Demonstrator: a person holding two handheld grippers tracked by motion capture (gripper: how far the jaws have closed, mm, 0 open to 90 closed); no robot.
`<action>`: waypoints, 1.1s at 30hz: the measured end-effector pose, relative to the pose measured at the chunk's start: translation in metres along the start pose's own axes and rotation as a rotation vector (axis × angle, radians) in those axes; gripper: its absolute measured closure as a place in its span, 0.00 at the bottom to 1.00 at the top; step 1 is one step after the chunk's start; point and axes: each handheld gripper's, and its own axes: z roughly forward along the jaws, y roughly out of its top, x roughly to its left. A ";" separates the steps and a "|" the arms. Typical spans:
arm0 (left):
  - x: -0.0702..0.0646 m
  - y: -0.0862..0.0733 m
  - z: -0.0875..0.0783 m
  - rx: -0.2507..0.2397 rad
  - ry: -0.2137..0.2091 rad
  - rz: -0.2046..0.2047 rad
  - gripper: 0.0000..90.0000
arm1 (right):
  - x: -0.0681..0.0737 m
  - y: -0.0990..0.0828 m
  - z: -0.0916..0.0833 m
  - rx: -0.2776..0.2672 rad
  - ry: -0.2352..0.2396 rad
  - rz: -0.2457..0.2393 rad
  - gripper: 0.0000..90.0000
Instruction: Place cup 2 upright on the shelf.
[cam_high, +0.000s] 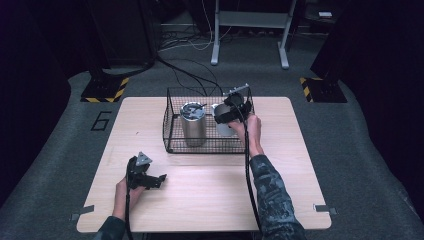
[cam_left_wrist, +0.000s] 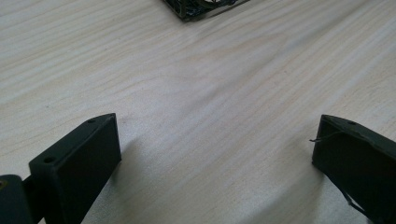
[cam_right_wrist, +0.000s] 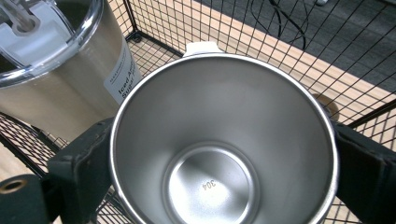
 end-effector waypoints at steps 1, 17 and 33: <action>0.000 0.000 0.000 0.001 0.000 0.002 0.01 | 0.000 0.000 0.001 0.004 0.001 0.007 0.06; 0.000 0.000 0.000 0.001 0.000 0.001 0.01 | 0.004 -0.006 0.019 0.047 -0.004 -0.003 0.06; 0.000 0.000 0.000 0.000 0.000 0.001 0.01 | 0.007 -0.011 0.031 0.076 -0.006 0.015 0.06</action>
